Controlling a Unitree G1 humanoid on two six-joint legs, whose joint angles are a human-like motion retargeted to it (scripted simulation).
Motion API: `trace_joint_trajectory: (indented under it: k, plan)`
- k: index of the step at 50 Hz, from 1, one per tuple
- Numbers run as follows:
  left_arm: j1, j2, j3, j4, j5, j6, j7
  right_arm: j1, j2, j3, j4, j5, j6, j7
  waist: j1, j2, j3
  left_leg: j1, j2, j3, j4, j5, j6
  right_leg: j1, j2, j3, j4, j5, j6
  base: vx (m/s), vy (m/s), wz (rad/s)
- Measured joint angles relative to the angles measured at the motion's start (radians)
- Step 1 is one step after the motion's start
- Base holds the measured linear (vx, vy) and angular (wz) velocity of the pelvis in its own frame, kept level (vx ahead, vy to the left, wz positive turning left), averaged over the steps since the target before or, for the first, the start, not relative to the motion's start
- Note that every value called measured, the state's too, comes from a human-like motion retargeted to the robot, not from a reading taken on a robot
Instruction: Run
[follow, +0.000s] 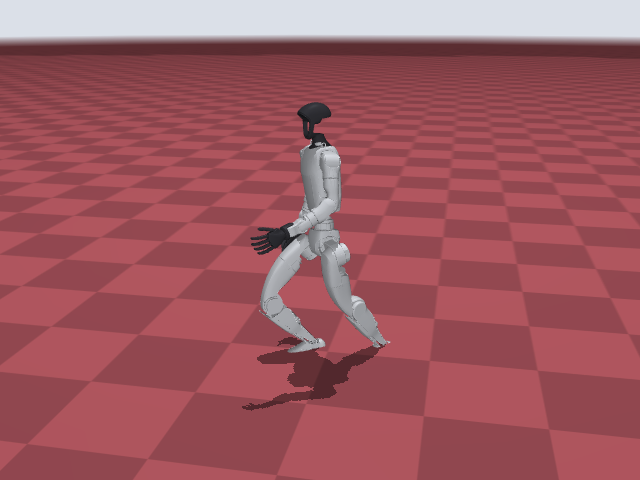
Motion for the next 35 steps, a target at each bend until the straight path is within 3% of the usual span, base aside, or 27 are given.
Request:
trace_joint_trajectory:
  k: [2, 4, 5, 7, 10, 12, 15, 20, 23, 26, 28, 30, 32, 35]
  plan:
    - [-0.054, 0.026, -0.009, 0.035, -0.011, -0.043, -0.019, -0.027, 0.018, -0.002, 0.059, 0.026, -0.040, 0.003, -0.025, -0.057, -0.004, -0.061, -0.034, -0.021, 0.169, -0.038, 0.000, -0.036, -0.019, 0.043, 0.005, -0.039, 0.010, -0.06, -0.08, 0.49]
    - [-0.065, 0.037, -0.017, 0.059, -0.021, -0.059, -0.036, -0.041, 0.039, -0.006, 0.091, 0.041, -0.058, -0.004, -0.055, -0.050, -0.028, -0.214, 0.015, -0.014, 0.494, -0.107, -0.021, -0.058, -0.004, 0.015, 0.025, -0.040, -0.011, -0.13, -0.10, 0.81]
    - [-0.055, 0.036, -0.022, 0.066, -0.023, -0.060, -0.041, -0.041, 0.046, -0.008, 0.096, 0.046, -0.061, -0.012, -0.066, -0.025, -0.040, -0.297, 0.066, -0.008, 0.681, -0.142, -0.038, -0.064, 0.020, -0.019, 0.041, -0.039, -0.028, -0.13, -0.09, 0.72]
    - [-0.016, 0.025, -0.030, 0.087, -0.025, -0.053, -0.050, -0.055, 0.050, -0.014, 0.085, 0.056, -0.066, -0.035, -0.064, 0.110, -0.095, -0.475, 0.262, -0.025, 1.016, -0.126, -0.100, -0.100, 0.142, -0.149, 0.024, -0.029, -0.093, -0.07, -0.07, 0.27]
    - [0.068, -0.012, -0.044, 0.138, -0.013, -0.026, -0.066, -0.103, 0.038, -0.020, 0.028, 0.055, -0.069, -0.079, 0.003, 0.248, -0.143, -0.680, 0.492, -0.045, 1.383, 0.076, -0.164, -0.110, 0.292, -0.254, -0.029, -0.051, -0.184, -0.07, -0.07, -0.47]
    - [0.129, -0.039, -0.054, 0.185, -0.004, 0.001, -0.074, -0.157, 0.023, -0.016, -0.031, 0.035, -0.074, -0.120, 0.067, 0.277, -0.171, -0.854, 0.583, -0.056, 1.559, 0.102, -0.127, -0.097, 0.344, -0.265, -0.078, -0.076, -0.210, -0.08, -0.06, -0.50]
    - [0.231, -0.064, -0.053, 0.261, 0.001, 0.028, -0.085, -0.254, -0.003, -0.013, -0.135, 0.004, -0.081, -0.178, 0.169, 0.277, -0.216, -1.134, 0.636, -0.071, 1.678, 0.002, -0.053, -0.036, 0.396, -0.231, -0.186, -0.090, -0.202, -0.04, -0.02, -0.46]
    - [0.426, -0.058, -0.007, 0.337, -0.021, 0.023, -0.096, -0.394, -0.054, -0.022, -0.315, -0.001, -0.098, -0.218, 0.257, 0.215, -0.256, -1.448, 0.506, -0.057, 1.416, -0.099, -0.033, 0.151, 0.358, -0.163, -0.298, -0.090, -0.131, 0.02, 0.03, -0.07]
    - [0.511, -0.048, 0.035, 0.365, -0.060, 0.021, -0.095, -0.450, -0.072, -0.022, -0.384, -0.010, -0.102, -0.214, 0.227, 0.137, -0.290, -1.539, 0.303, -0.036, 1.102, -0.100, -0.048, 0.217, 0.230, -0.156, -0.273, -0.085, -0.067, 0.02, 0.07, 0.74]
    - [0.544, -0.036, 0.055, 0.380, -0.049, 0.025, -0.079, -0.444, -0.058, -0.008, -0.391, -0.028, -0.095, -0.204, 0.184, 0.030, -0.288, -1.482, 0.130, 0.018, 1.024, -0.077, -0.013, 0.304, 0.080, -0.117, -0.127, -0.060, 0.010, 0.05, 0.06, 0.87]
    - [0.524, -0.035, 0.054, 0.379, -0.030, 0.029, -0.054, -0.410, -0.029, 0.010, -0.354, -0.040, -0.089, -0.189, 0.152, -0.042, -0.266, -1.403, 0.034, 0.060, 1.037, -0.074, 0.029, 0.350, -0.022, -0.090, 0.015, 0.048, 0.074, 0.05, 0.06, 0.72]
    - [0.473, -0.043, 0.047, 0.362, -0.022, 0.030, -0.025, -0.363, 0.016, 0.034, -0.293, -0.050, -0.081, -0.165, 0.105, -0.098, -0.253, -1.330, -0.046, 0.086, 1.024, -0.088, 0.068, 0.305, -0.120, -0.071, 0.190, 0.236, 0.120, -0.04, 0.06, 0.63]
    - [0.389, -0.048, 0.029, 0.331, -0.020, 0.023, 0.001, -0.316, 0.058, 0.055, -0.212, -0.060, -0.075, -0.136, 0.043, -0.129, -0.257, -1.251, -0.104, 0.085, 0.969, -0.110, 0.089, 0.187, -0.213, -0.054, 0.338, 0.292, 0.102, -0.04, 0.06, 0.58]
    - [0.242, -0.045, -0.002, 0.275, -0.032, 0.001, 0.028, -0.243, 0.090, 0.071, -0.084, -0.063, -0.078, -0.098, -0.056, -0.135, -0.279, -1.099, -0.154, 0.047, 0.835, -0.127, 0.081, -0.030, -0.305, -0.030, 0.433, 0.178, 0.038, 0.00, 0.03, 0.50]
